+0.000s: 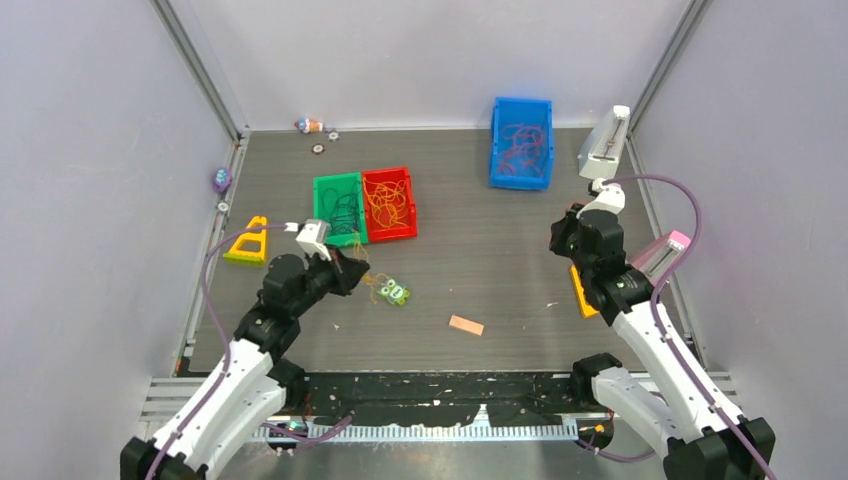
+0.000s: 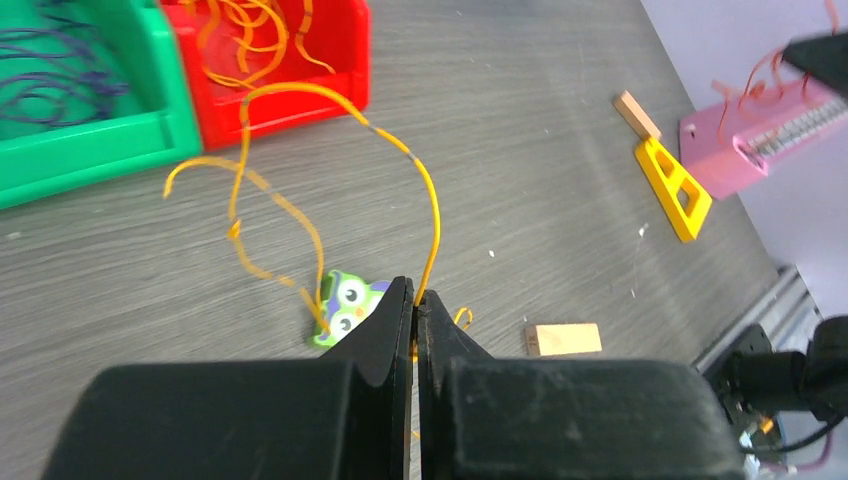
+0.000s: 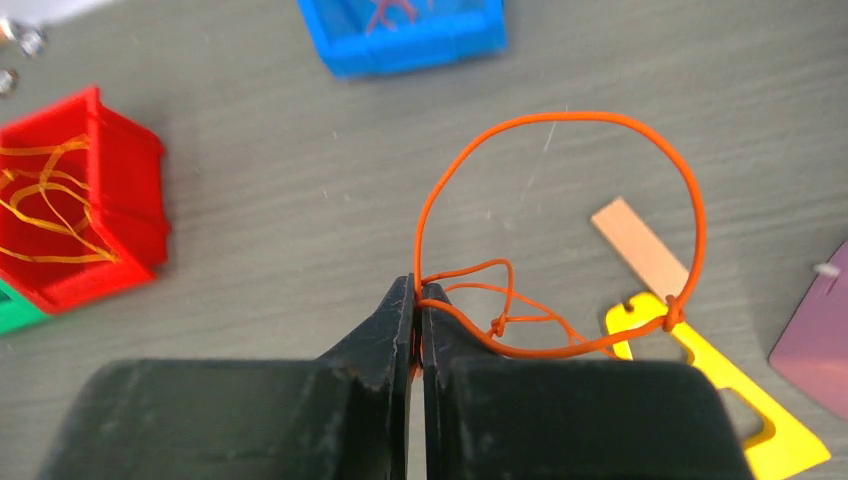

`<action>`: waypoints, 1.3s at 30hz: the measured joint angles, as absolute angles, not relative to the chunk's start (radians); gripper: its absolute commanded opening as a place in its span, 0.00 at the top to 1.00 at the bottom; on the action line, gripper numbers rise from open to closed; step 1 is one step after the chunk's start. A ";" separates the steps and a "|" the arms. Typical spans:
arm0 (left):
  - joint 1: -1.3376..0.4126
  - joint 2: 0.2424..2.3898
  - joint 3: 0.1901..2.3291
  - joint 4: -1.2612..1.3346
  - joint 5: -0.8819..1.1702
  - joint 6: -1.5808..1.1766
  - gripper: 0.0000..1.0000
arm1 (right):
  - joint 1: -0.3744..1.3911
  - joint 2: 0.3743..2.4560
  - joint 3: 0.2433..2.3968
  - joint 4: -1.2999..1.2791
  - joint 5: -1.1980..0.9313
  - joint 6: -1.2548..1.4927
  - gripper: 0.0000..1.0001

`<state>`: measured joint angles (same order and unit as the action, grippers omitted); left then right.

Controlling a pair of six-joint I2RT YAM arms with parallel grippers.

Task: Untangle the cables
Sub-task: Untie the cable, then place the cable in the bin.

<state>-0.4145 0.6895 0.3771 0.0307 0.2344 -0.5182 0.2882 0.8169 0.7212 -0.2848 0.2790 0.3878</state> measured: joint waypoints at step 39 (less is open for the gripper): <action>-0.485 0.725 0.572 -0.282 0.315 -0.477 1.00 | 0.195 1.747 1.527 -0.254 0.039 0.341 0.95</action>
<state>-0.4847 0.7254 0.5716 -0.2817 0.3145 -0.4774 0.1951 1.7473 1.5272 -0.2539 0.0395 0.3408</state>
